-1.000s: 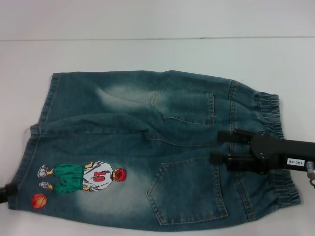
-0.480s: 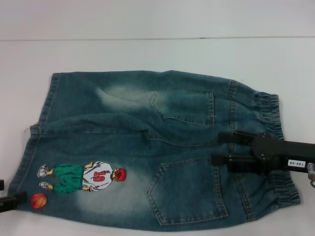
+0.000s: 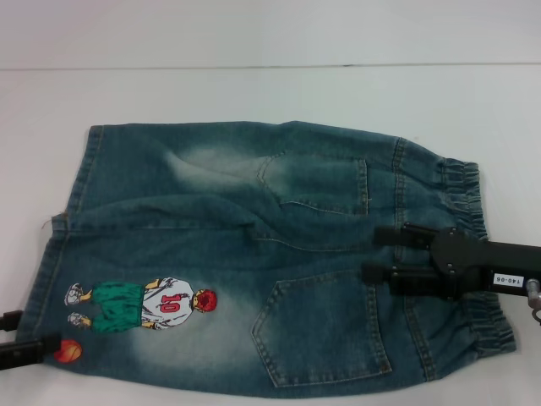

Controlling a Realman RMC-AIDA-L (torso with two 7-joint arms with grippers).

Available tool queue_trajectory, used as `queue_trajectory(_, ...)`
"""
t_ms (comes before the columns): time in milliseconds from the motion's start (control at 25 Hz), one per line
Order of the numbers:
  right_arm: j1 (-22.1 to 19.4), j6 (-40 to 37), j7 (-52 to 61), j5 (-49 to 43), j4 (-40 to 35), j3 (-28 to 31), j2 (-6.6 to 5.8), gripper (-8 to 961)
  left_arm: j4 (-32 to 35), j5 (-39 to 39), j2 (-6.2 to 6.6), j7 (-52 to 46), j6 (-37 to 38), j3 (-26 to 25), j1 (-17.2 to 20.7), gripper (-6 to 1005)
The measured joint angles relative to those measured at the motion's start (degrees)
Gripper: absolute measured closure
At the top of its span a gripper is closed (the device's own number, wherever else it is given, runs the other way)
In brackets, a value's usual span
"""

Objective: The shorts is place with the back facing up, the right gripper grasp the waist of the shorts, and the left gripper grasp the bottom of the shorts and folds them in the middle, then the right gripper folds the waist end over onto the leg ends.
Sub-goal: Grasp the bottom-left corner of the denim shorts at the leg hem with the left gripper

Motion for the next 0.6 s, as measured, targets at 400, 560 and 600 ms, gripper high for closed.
queue_trajectory(400, -1.05, -2.18, -1.11, 0.39, -0.77, 0.64, -0.38, 15, 0.60, -0.07, 0.19, -0.29, 1.46, 0.06, -0.83, 79)
queue_trajectory(560, -1.69, -3.97, -1.42, 0.79, -0.78, 2.35, -0.70, 16, 0.64, -0.13, 0.38, -0.30, 1.70, -0.03, -0.93, 80)
queue_trajectory(600, -1.73, -4.19, -1.32, 0.79, -0.78, 2.61, -0.76, 17, 0.64, -0.17, 0.40, -0.30, 1.75, -0.10, -0.93, 80)
